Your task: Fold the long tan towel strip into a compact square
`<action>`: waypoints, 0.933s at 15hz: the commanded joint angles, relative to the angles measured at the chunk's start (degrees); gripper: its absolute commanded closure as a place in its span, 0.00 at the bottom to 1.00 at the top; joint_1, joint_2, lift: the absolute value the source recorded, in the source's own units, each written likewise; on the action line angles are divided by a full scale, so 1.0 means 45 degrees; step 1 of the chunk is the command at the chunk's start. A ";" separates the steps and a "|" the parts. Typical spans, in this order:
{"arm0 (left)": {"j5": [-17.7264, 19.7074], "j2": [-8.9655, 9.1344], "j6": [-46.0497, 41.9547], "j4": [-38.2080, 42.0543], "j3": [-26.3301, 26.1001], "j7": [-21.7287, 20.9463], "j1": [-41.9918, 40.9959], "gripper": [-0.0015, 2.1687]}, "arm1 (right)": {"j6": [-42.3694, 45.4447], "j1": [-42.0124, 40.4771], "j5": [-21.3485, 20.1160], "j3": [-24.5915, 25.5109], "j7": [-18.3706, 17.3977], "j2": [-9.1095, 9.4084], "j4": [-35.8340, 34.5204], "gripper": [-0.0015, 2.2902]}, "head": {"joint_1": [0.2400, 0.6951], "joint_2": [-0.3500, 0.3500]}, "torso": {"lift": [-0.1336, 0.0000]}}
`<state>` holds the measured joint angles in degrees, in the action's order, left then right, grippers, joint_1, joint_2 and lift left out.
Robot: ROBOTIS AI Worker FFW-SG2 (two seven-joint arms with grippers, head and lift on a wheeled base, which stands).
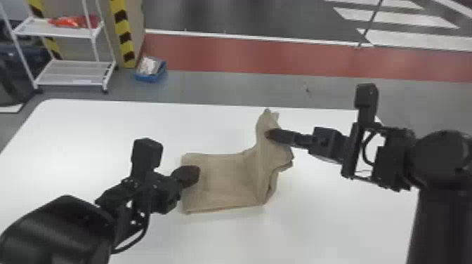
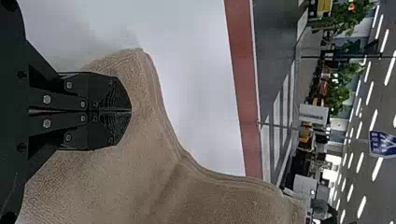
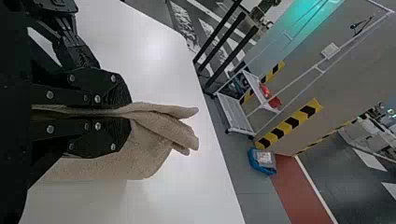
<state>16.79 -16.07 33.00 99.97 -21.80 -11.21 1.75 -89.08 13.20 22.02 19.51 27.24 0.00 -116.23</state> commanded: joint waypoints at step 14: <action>-0.0196 0.0094 0.0352 -0.0907 -0.0196 -0.0204 0.0139 0.91 | 0.0429 0.0679 0.0029 -0.2070 -0.0214 0.0011 0.2021 0.46 | 1.00 0.41 | 0.07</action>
<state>15.90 -15.75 34.60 95.99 -22.61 -12.10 2.33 -87.43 16.22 21.77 10.90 26.27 0.00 -108.77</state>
